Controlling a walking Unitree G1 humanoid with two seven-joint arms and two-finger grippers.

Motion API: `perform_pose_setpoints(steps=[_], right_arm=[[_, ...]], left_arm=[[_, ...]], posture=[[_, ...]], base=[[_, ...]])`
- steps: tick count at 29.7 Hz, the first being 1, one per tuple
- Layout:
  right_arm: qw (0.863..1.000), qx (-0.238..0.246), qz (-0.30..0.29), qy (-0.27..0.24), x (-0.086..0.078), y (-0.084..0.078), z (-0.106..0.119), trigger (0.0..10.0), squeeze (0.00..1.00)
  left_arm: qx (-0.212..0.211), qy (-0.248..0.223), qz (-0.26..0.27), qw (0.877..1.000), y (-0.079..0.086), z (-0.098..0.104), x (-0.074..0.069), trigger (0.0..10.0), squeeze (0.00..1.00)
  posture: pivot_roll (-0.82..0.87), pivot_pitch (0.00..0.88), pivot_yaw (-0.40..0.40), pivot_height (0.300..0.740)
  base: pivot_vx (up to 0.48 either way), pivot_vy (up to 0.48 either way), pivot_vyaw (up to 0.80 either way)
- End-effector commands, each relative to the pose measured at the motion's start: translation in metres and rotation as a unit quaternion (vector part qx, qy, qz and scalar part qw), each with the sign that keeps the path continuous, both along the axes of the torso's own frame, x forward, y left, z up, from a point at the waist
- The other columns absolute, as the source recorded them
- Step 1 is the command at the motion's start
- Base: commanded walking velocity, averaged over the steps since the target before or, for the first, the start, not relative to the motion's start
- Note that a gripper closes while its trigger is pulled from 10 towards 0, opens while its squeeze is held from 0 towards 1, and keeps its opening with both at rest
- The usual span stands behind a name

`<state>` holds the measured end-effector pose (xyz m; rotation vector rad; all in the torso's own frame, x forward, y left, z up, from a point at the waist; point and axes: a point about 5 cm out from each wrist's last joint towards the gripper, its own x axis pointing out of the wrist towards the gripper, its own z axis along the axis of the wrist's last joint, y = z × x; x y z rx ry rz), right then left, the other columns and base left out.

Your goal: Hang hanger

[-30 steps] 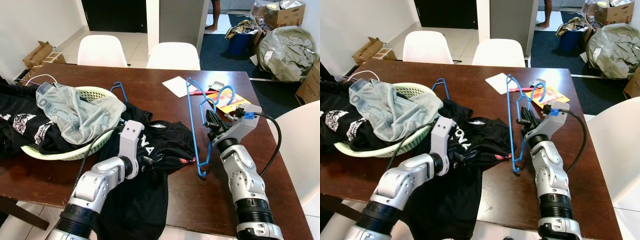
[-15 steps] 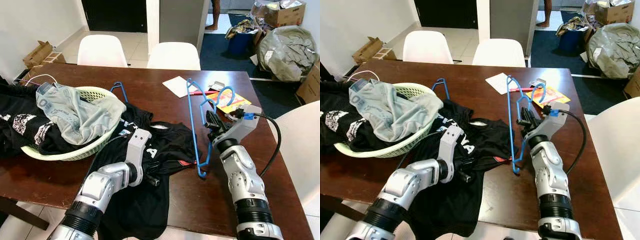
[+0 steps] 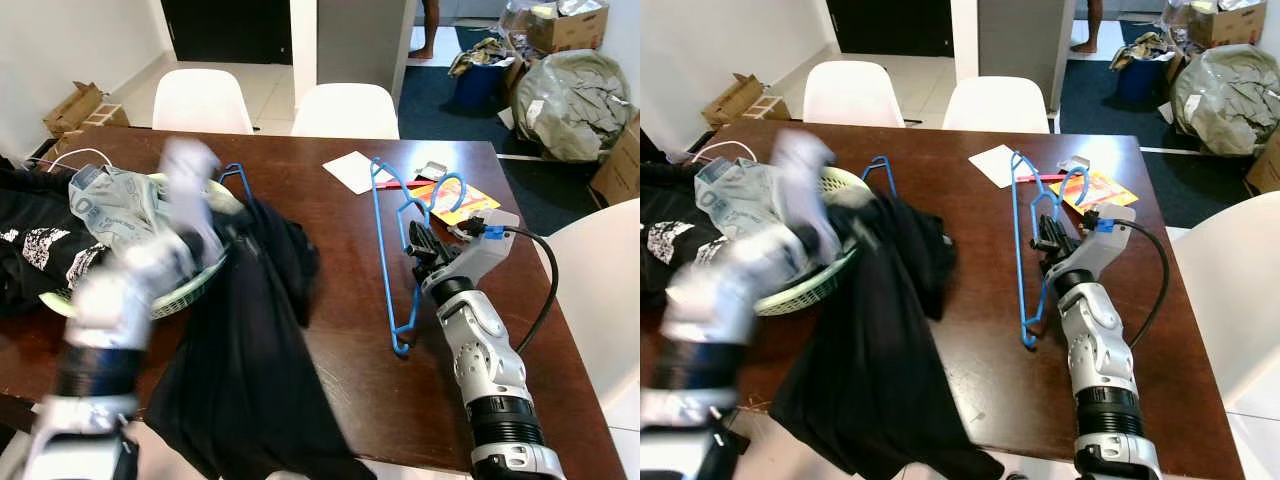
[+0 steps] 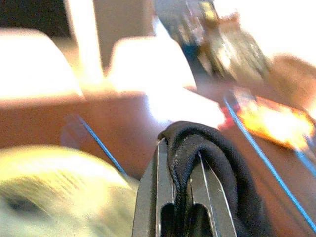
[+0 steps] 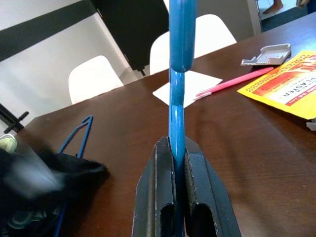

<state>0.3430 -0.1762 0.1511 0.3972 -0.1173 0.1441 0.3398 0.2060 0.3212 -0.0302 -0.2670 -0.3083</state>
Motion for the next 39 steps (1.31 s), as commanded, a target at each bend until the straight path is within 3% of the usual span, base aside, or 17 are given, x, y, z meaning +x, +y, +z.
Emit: perform_pose_setpoints(steps=[1,2,4,5,7,8,9,10,11,13,17,23,29,30,31,35,39], right_arm=[[1.0,0.006,0.002,0.005,0.001,0.003,-0.004,10.0,0.0],[1.0,0.006,0.002,0.005,0.001,0.003,-0.004,10.0,0.0],[1.0,0.007,0.003,0.005,0.001,0.004,-0.004,10.0,0.0],[1.0,0.007,0.003,0.005,0.001,0.004,-0.004,10.0,0.0],[1.0,0.008,0.002,0.005,0.0,0.003,-0.004,10.0,0.0],[1.0,0.008,0.002,0.005,0.0,0.003,-0.004,10.0,0.0],[1.0,0.008,0.002,0.005,0.0,0.003,-0.004,10.0,0.0],[1.0,0.009,0.002,0.005,0.0,0.003,-0.004,10.0,0.0],[1.0,0.009,0.002,0.005,0.0,0.003,-0.004,10.0,0.0],[1.0,0.009,0.001,0.005,0.0,0.002,-0.004,10.0,0.0],[1.0,0.008,0.003,0.006,0.001,0.001,-0.004,10.0,0.0],[1.0,0.002,0.009,0.007,0.002,0.001,-0.004,10.0,0.0],[1.0,0.001,0.009,0.007,0.002,0.001,-0.003,10.0,0.0],[1.0,-0.004,0.009,0.007,0.002,-0.002,-0.003,10.0,0.0],[1.0,-0.004,0.009,0.007,0.002,-0.002,-0.003,10.0,0.0],[1.0,-0.01,0.009,0.007,0.002,-0.004,-0.003,10.0,0.0],[1.0,-0.011,0.01,0.009,0.002,-0.005,-0.003,10.0,0.0]], left_arm=[[0.012,-0.094,0.03,0.995,0.019,0.048,-0.014,0.0,0.0],[0.012,-0.094,0.03,0.995,0.019,0.048,-0.014,0.0,0.0],[0.047,-0.185,0.071,0.979,0.038,0.1,-0.033,0.0,0.0],[0.047,-0.185,0.071,0.979,0.038,0.1,-0.033,0.0,0.0],[0.103,-0.323,0.176,0.924,0.073,0.189,-0.083,0.0,0.0],[0.103,-0.323,0.176,0.924,0.073,0.189,-0.083,0.0,0.0],[0.119,-0.362,0.219,0.898,0.083,0.214,-0.104,0.0,0.0],[0.141,-0.405,0.283,0.858,0.097,0.24,-0.135,0.0,0.0],[0.141,-0.405,0.283,0.858,0.097,0.24,-0.135,0.0,0.0],[0.158,-0.421,0.333,0.829,0.107,0.252,-0.154,0.0,0.0],[0.172,-0.395,0.394,0.812,0.132,0.248,-0.164,0.0,0.0],[0.152,-0.28,0.417,0.851,0.177,0.202,-0.13,0.0,0.0],[0.152,-0.258,0.417,0.858,0.188,0.194,-0.119,0.0,0.0],[0.125,-0.174,0.412,0.885,0.204,0.147,-0.088,0.0,0.0],[0.125,-0.174,0.412,0.885,0.204,0.147,-0.088,0.0,0.0],[0.102,-0.086,0.362,0.923,0.203,0.087,-0.048,0.0,0.0],[0.112,-0.074,0.295,0.946,0.179,0.073,-0.026,0.0,0.0]], posture=[[0.08,0.073,0.035,0.74],[0.08,0.073,0.035,0.74],[0.08,0.07,0.034,0.74],[0.08,0.07,0.034,0.74],[0.09,0.076,0.038,0.74],[0.09,0.076,0.038,0.74],[0.09,0.077,0.037,0.74],[0.09,0.08,0.038,0.74],[0.09,0.08,0.038,0.74],[0.1,0.081,0.036,0.74],[0.1,0.082,0.028,0.74],[0.09,0.089,0.008,0.74],[0.09,0.089,0.008,0.74],[0.07,0.095,0.0,0.74],[0.07,0.095,0.0,0.74],[0.06,0.1,-0.008,0.74],[0.06,0.101,-0.01,0.74]], base=[[0.0,0.0,0.0],[0.0,0.0,0.0],[0.0,0.0,0.0],[0.0,0.0,0.0],[0.0,0.0,0.0],[0.0,0.0,0.0],[0.0,0.0,0.0],[0.0,0.0,0.0],[0.0,0.0,0.0],[0.0,0.0,0.0],[0.0,0.0,0.0],[0.0,0.0,0.0],[0.0,0.0,0.0],[0.0,0.0,0.0],[0.0,0.0,0.0],[0.0,0.0,0.0],[0.0,0.0,0.0]])
